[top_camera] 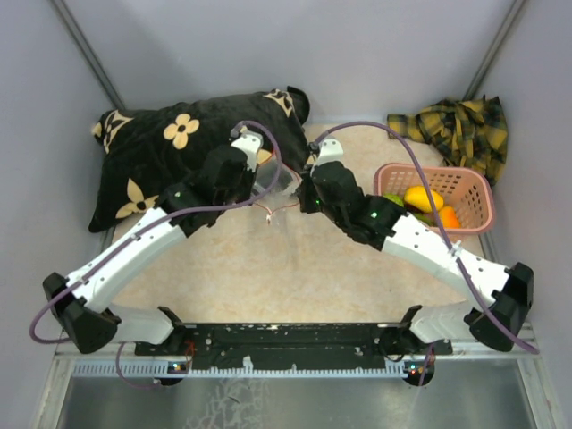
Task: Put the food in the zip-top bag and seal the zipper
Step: Open the zipper of the food storage bag at the center of the board.
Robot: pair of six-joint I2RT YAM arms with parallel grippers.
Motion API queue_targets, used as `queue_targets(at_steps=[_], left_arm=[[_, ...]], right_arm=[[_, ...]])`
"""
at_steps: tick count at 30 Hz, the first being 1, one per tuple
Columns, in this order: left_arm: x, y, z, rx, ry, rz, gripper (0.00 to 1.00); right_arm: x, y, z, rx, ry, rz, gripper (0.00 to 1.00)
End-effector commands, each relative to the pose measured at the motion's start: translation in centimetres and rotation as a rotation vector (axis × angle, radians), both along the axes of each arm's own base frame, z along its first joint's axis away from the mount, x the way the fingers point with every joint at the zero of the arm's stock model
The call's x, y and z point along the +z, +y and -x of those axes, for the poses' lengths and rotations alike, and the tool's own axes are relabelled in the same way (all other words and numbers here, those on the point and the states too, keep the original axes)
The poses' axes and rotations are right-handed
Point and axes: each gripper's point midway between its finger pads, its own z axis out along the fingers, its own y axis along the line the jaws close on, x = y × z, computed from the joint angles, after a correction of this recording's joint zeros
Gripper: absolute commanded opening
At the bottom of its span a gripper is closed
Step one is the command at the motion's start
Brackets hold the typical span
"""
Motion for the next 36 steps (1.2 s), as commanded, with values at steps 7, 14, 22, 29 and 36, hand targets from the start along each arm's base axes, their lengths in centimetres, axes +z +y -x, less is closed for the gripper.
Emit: queue_targets(at_steps=[7, 14, 22, 29, 36], left_arm=[[0.9, -3.0, 2.7, -0.193, -0.056, 0.109, 0.00], [-1.4, -5.3, 4.2, -0.245, -0.017, 0.056, 0.00], [-1.6, -5.8, 4.4, -0.231, -0.014, 0.101, 0.00], [-0.9, -4.5, 3.6, -0.139, -0.052, 0.109, 0.00], [-0.9, -0.4, 1.8, 0.021, -0.085, 0.009, 0.00]], right_arm=[[-0.4, -0.3, 0.5, -0.016, 0.015, -0.050, 0.06], [-2.7, 2.1, -0.5, -0.014, 0.047, -0.095, 0.25], [-7.6, 2.6, -0.8, -0.064, 0.143, -0.080, 0.35], [-11.9, 2.1, -0.1, -0.087, 0.219, -0.043, 0.40], [-14.1, -0.5, 0.2, -0.121, 0.232, 0.133, 0.47]])
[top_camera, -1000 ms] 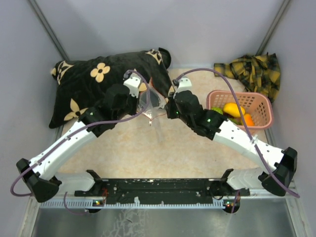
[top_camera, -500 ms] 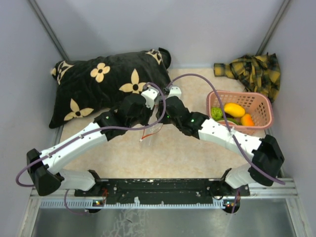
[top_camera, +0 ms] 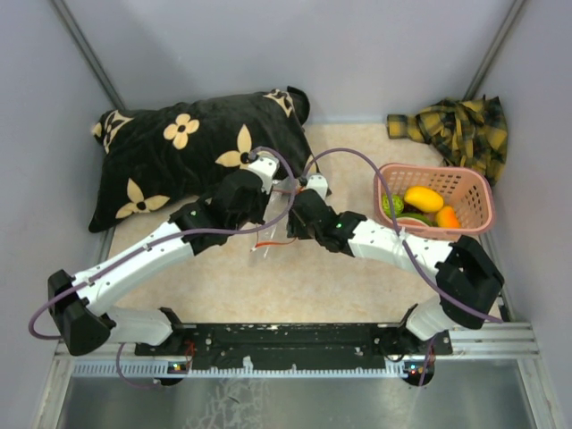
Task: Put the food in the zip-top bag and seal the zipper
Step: Open the zipper of the food storage bag at the center of the board.
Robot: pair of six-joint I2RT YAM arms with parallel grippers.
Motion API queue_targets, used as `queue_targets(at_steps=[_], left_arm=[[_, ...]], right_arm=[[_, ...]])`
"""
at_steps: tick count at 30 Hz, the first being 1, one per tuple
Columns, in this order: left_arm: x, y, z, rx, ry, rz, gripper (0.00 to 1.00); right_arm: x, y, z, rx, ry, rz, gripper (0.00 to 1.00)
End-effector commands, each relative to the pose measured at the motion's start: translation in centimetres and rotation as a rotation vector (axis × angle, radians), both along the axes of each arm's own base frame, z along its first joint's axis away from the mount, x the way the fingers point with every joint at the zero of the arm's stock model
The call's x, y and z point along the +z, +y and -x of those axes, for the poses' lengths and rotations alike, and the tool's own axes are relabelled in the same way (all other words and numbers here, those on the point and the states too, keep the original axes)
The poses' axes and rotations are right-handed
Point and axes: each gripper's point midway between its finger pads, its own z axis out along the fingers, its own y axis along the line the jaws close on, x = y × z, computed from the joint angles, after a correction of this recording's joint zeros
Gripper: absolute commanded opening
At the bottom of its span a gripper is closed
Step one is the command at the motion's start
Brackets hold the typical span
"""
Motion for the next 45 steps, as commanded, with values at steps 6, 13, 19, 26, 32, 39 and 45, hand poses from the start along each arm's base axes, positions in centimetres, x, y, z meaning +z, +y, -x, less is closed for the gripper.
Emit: queue_targets(at_steps=[6, 13, 19, 26, 32, 39, 45], left_arm=[[2.0, 6.2, -2.7, 0.244, -0.084, -0.089, 0.00], [2.3, 6.3, -2.8, 0.213, -0.090, -0.088, 0.00], [0.0, 2.9, -1.6, 0.037, 0.005, -0.042, 0.00], [-1.1, 1.7, -1.1, -0.019, 0.050, -0.027, 0.00], [-2.4, 1.5, -1.2, -0.019, 0.080, -0.050, 0.00], [-2.8, 1.7, -1.2, -0.008, 0.092, -0.069, 0.00], [-2.0, 1.0, -0.5, -0.057, 0.092, -0.014, 0.00]], right_arm=[[0.3, -2.8, -0.3, -0.018, -0.059, 0.138, 0.50], [0.8, -2.9, -0.3, 0.021, -0.071, 0.165, 0.52], [4.5, -0.6, -0.4, 0.093, -0.142, 0.035, 0.54], [9.0, 0.2, -0.3, 0.138, -0.235, -0.062, 0.56], [11.8, 0.2, 0.9, 0.203, -0.284, -0.119, 0.65], [12.4, -0.9, 1.5, 0.196, -0.293, -0.107, 0.70], [10.8, -0.1, 0.7, 0.140, -0.236, -0.125, 0.73]])
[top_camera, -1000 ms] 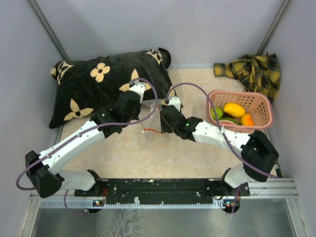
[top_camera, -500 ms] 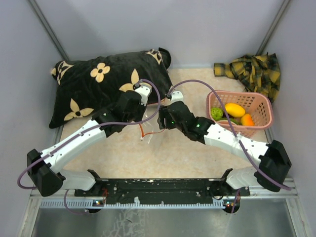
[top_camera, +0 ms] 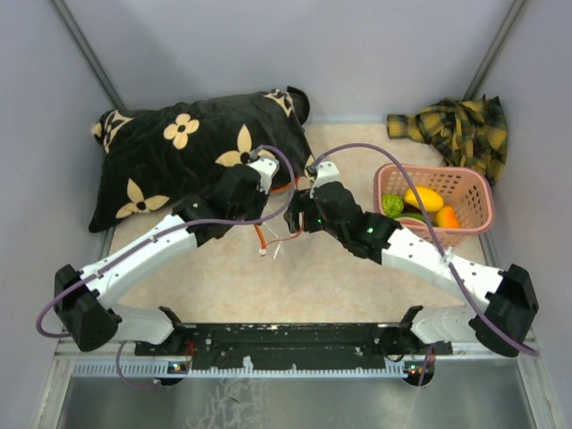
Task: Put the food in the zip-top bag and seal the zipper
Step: Open the zipper of the food storage bag at the center of the board.
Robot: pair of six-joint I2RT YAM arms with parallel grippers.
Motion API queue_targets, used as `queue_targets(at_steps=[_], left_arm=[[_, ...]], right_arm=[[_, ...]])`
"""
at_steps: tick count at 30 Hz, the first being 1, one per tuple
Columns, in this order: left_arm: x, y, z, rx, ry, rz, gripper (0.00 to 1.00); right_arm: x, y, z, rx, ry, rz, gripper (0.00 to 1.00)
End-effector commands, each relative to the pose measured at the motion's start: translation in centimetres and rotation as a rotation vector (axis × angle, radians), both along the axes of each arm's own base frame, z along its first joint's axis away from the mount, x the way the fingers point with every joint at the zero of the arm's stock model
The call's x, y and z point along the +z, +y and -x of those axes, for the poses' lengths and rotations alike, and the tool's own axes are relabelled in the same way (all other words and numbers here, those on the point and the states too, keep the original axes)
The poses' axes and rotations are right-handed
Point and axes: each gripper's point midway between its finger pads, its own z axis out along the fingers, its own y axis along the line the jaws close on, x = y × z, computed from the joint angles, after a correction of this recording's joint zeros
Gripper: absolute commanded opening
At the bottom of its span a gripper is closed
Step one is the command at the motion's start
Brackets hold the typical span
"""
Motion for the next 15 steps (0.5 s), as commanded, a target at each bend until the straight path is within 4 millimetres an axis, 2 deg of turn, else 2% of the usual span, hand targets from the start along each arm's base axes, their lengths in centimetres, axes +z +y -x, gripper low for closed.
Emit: queue_targets(at_steps=[1, 6, 10, 12, 15], left_arm=[[1.0, -0.6, 0.7, -0.046, -0.001, 0.061, 0.00], [1.3, -1.7, 1.4, -0.087, 0.020, 0.114, 0.00], [1.3, -2.0, 1.6, -0.092, 0.036, 0.137, 0.00], [1.3, -1.3, 1.3, -0.056, 0.023, 0.119, 0.00], [1.4, 1.0, 0.3, 0.050, -0.020, 0.061, 0.00]], right_arm=[[1.7, 1.7, -0.9, -0.022, 0.001, -0.090, 0.74], [1.9, 4.3, -1.5, -0.005, 0.046, -0.163, 0.80], [1.7, 5.9, -2.0, 0.000, 0.081, -0.201, 0.81], [1.4, 6.3, -2.2, -0.003, 0.092, -0.201, 0.81], [0.9, 5.5, -2.6, -0.044, 0.098, -0.154, 0.81]])
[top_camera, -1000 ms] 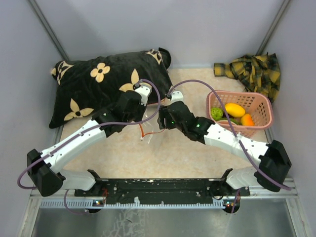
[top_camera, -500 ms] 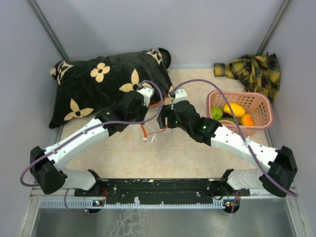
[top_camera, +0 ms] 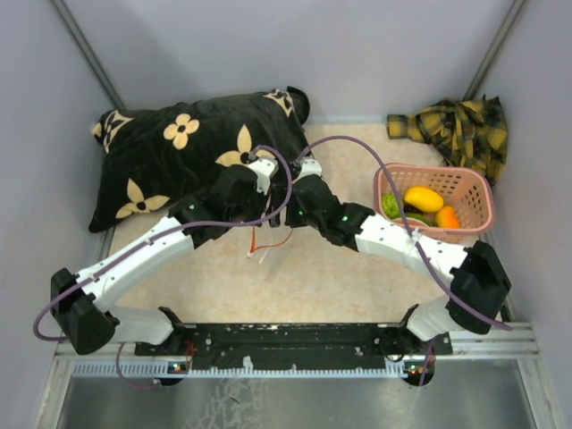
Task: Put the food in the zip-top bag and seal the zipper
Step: Open the zipper of the food storage bag at the center of the board.
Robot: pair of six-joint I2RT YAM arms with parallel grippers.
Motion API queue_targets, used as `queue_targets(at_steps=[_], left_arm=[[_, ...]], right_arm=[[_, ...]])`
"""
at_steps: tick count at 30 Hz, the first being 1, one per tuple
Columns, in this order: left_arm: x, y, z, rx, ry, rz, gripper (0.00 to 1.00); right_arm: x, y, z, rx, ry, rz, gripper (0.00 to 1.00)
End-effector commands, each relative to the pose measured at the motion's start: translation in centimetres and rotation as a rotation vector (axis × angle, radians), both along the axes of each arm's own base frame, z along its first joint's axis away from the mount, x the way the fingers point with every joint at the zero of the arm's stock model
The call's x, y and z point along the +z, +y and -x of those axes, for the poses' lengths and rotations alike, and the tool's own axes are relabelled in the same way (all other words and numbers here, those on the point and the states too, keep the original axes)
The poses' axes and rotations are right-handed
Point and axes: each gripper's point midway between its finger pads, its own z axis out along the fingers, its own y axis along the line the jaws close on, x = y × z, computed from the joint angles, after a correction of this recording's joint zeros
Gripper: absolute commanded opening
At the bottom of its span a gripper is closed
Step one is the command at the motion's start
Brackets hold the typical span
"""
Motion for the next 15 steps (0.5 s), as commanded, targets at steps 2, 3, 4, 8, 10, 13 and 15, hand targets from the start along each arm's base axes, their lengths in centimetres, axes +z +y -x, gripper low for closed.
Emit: queue_targets(at_steps=[2, 3, 4, 8, 10, 13, 15], left_arm=[[1.4, 3.6, -1.5, 0.170, -0.074, -0.040, 0.00], [1.5, 4.1, -1.8, 0.190, -0.079, -0.045, 0.00], [1.6, 4.5, -2.0, 0.201, -0.081, -0.042, 0.00], [2.3, 5.0, -2.3, 0.201, -0.085, -0.004, 0.00], [2.4, 5.3, -2.5, 0.205, -0.083, -0.001, 0.00], [2.3, 5.6, -2.7, 0.211, -0.078, 0.001, 0.00], [2.2, 5.9, -2.9, 0.221, -0.081, -0.008, 0.00]], right_arm=[[3.1, 0.0, -0.9, -0.045, -0.045, -0.037, 0.80], [2.7, -0.5, -0.8, -0.051, -0.041, -0.018, 0.79], [2.5, -1.0, -0.7, -0.063, -0.041, -0.002, 0.78], [0.5, -3.9, -0.9, -0.150, -0.035, 0.120, 0.70], [-0.3, -5.4, -1.1, -0.202, -0.041, 0.174, 0.66], [-0.6, -6.8, -1.3, -0.252, -0.058, 0.214, 0.60], [-0.6, -7.4, -1.4, -0.269, -0.062, 0.230, 0.58]])
